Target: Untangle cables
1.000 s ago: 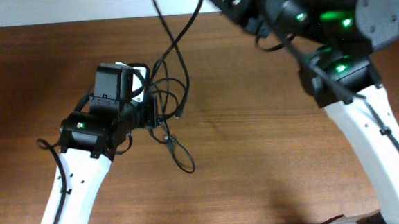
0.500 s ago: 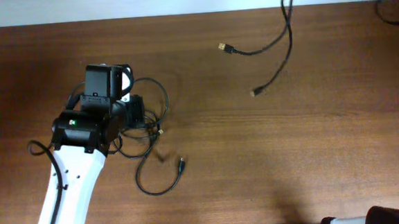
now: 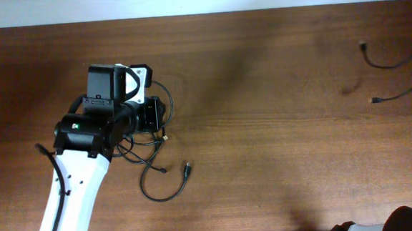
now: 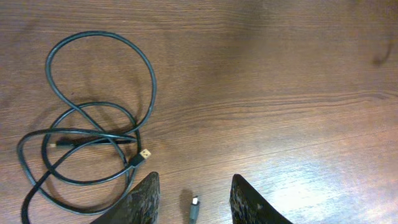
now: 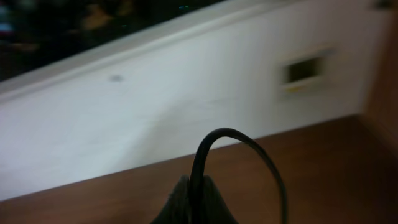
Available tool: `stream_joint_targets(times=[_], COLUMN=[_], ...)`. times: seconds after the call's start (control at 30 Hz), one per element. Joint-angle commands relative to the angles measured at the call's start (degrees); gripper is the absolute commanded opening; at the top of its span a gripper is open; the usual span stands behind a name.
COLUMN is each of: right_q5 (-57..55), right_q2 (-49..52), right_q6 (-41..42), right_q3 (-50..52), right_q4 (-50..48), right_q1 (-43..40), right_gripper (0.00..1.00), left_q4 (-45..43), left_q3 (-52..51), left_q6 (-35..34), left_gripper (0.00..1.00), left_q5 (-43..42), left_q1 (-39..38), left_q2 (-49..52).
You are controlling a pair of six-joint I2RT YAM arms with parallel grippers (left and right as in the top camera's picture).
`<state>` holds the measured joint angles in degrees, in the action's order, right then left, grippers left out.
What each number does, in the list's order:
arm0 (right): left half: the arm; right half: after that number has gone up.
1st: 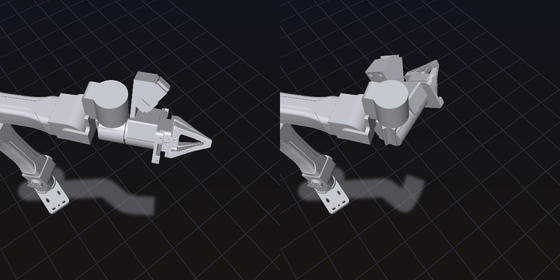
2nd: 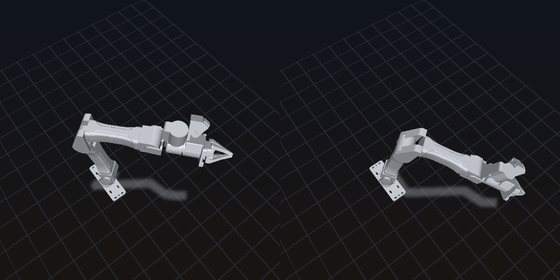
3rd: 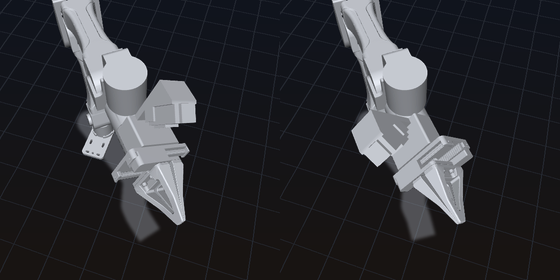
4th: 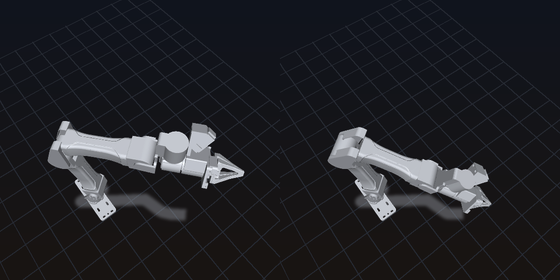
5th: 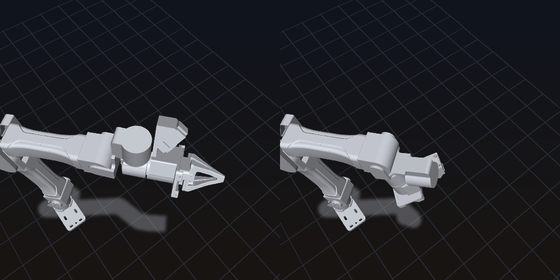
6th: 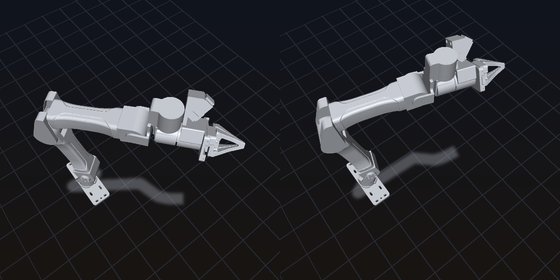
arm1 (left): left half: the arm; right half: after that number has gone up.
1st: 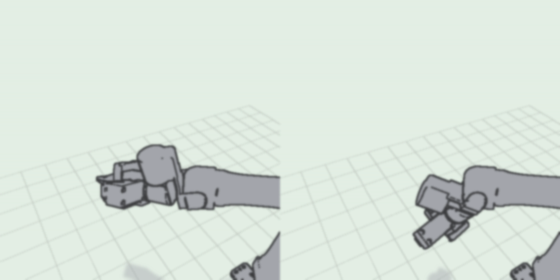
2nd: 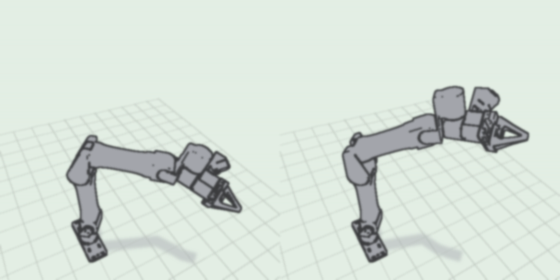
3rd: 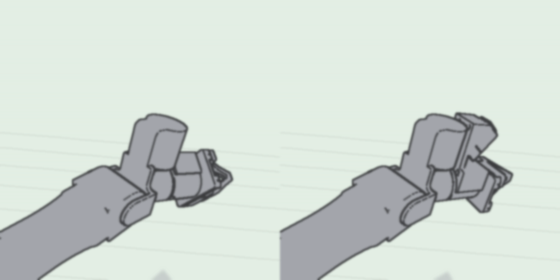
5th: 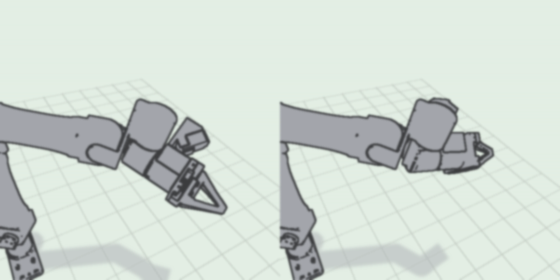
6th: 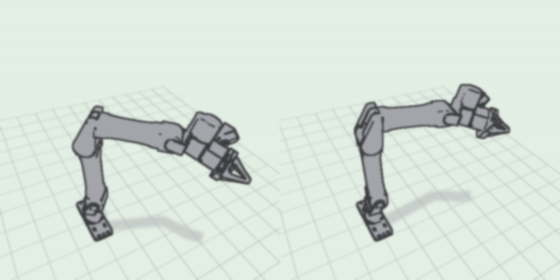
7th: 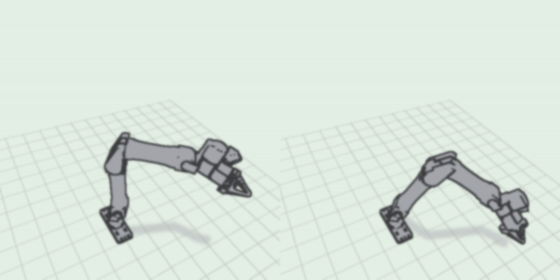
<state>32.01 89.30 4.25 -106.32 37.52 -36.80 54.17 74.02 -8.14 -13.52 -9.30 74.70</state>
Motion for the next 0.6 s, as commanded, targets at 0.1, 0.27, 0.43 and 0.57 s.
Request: stream_joint_targets(times=[0.1,0.27,0.43,0.57], right_q5=[-7.04,-21.7,-46.6,-46.64], right_q2=[2.38,9.53,15.02,19.96], right_q6=[-10.01,-9.79,0.76,0.76], right_q3=[-0.48,-0.48,-0.48,-0.48], right_q4=[-1.51,-1.49,0.48,6.29], right_q1=[-14.69,-22.14,-22.58,-22.58], right_gripper=[0.04,0.04,0.04,0.31], left_q4=[-0.39,-5.73,-6.43,-6.56], left_q3=[0.09,0.09,0.09,0.09], left_q6=[-0.5,-4.26,-4.68,-4.66], left_gripper=[0.37,0.39,0.41,0.43], left_q5=[-5.2,-5.42,-5.38,-5.4], left_q1=[-2.05,-5.22,-8.98,-10.05], left_q2=[-0.55,-5.68,-10.34,-13.6])
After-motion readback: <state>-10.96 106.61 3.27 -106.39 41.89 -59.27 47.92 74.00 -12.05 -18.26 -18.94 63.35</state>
